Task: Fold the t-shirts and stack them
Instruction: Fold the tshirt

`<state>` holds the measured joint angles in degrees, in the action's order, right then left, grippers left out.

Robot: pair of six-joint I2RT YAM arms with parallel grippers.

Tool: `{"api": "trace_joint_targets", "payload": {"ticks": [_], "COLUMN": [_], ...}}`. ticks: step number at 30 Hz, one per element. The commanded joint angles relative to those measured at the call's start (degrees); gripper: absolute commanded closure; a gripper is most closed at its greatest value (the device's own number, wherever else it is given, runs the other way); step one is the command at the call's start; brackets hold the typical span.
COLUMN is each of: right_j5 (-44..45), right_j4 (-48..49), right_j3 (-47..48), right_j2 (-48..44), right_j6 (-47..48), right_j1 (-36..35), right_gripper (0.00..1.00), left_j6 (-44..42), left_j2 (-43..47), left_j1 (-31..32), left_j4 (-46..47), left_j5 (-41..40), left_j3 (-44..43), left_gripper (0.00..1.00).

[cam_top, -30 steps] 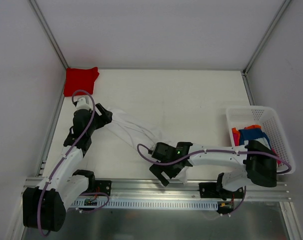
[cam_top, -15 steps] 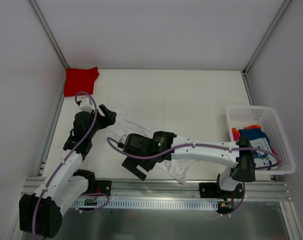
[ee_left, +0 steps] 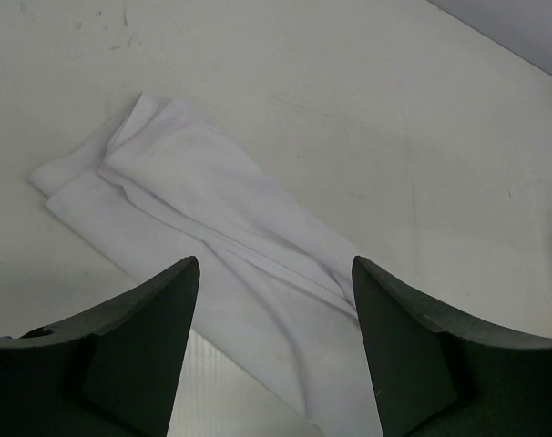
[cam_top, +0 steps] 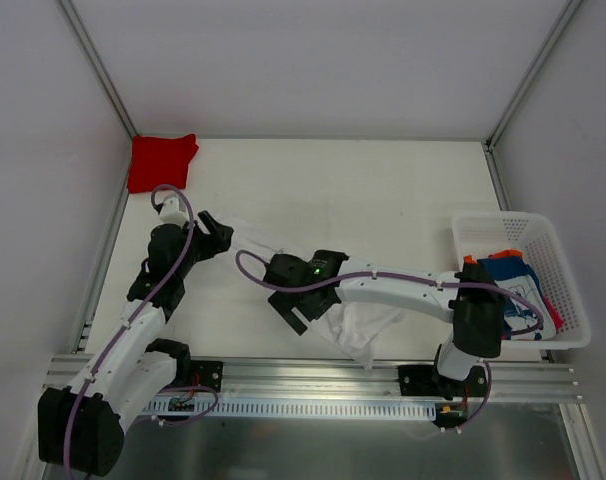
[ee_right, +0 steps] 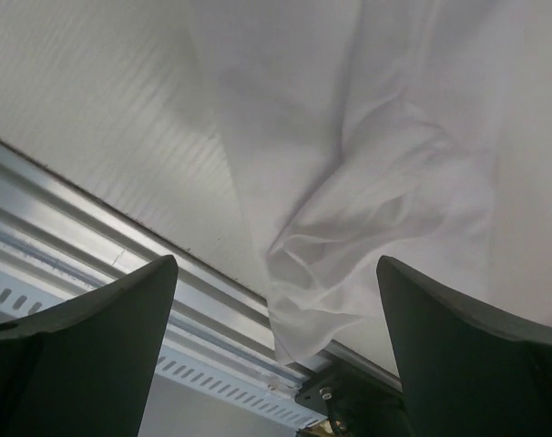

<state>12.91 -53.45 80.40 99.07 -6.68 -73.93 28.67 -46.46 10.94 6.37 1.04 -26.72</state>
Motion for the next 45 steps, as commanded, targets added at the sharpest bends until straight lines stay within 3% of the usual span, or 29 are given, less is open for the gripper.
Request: {"api": "trace_joint_targets", "payload": {"ticks": [1, 6, 8, 15, 20, 29, 45], "right_j5": [3.2, 4.9, 5.8, 8.4, 10.2, 15.0, 24.3], "right_j4": [3.6, 3.6, 3.0, 2.7, 1.8, -1.3, -2.5], "right_j3": [-1.6, -4.4, -5.4, -11.0, -14.0, -15.3, -14.9], "right_j2": [-8.5, -14.8, -16.9, -26.8, -33.0, -41.3, -54.5], "right_j6": [-2.6, -3.6, -4.2, -6.9, -8.7, -9.6, -9.9], "right_j1": [2.3, 2.2, 2.2, 2.3, 2.2, 2.3, 2.6], "right_gripper": [0.05, 0.12, 0.12, 0.12, 0.12, 0.11, 0.07], "left_j6": [1.3, 1.8, 2.5, 2.1, 3.2, 3.9, 5.2], "left_j2": [-0.6, -5.6, -8.5, -22.2, -29.8, -37.6, -49.1], "left_j1": [0.8, 0.8, 0.8, 0.8, 0.8, 1.0, 1.0], "left_j4": [-0.2, -0.8, -1.3, -4.6, -6.0, -12.8, -14.2], "left_j5": [-2.2, -1.8, -3.2, -5.2, -8.8, -13.5, -8.9], "left_j3": [-0.6, -3.0, -3.8, -12.7, -15.8, -22.2, -29.6], "left_gripper": [0.32, 0.76, 0.81, 0.84, 1.00, 1.00, 1.00]}}
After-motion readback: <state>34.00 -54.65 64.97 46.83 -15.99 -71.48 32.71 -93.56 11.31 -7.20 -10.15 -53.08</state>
